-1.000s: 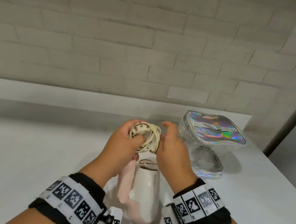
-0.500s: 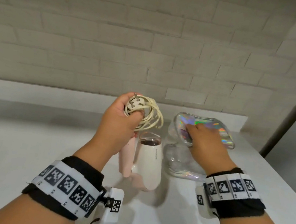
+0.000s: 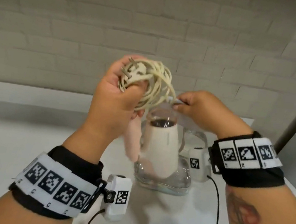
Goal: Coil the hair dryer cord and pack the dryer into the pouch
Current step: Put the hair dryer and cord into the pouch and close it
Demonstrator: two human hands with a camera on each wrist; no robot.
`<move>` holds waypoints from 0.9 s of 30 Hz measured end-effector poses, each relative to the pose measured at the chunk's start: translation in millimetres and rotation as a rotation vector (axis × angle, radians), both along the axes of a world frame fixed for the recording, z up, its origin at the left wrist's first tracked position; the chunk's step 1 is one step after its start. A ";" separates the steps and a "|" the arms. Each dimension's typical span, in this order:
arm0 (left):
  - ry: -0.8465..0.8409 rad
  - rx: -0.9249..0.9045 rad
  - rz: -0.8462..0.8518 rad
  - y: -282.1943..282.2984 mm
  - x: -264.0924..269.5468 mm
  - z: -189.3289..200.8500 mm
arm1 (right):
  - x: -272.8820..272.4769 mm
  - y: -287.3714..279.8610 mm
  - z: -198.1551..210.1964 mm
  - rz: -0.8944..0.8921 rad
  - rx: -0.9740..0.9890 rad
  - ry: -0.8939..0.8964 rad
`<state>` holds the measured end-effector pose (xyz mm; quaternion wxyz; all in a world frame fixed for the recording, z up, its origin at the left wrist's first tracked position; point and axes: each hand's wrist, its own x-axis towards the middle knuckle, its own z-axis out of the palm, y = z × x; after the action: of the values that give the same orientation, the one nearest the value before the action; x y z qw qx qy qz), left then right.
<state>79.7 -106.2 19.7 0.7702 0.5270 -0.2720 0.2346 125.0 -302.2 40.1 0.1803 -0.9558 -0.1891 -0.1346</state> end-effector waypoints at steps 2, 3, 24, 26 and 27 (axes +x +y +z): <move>-0.194 -0.062 0.116 -7.9 1.3 10.7 | 5.6 -2.3 12.1 -0.033 0.041 0.009; -0.302 -0.060 0.171 -13.0 3.1 14.7 | 8.5 -3.1 16.5 -0.033 0.069 0.027; -0.270 2.018 0.378 -99.9 76.1 -83.7 | 10.5 -0.4 -2.7 0.101 0.308 0.229; -0.093 2.085 0.322 -101.0 84.8 -82.6 | 2.2 11.2 -9.3 0.108 0.220 0.185; 0.012 2.075 0.295 -101.0 85.2 -79.4 | -2.4 15.2 -13.3 0.111 0.181 0.147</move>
<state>165.0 -207.2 -59.7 -0.0950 0.9581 -0.2689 -0.0248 122.6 -287.0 26.7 0.2863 -0.9310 -0.2152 -0.0704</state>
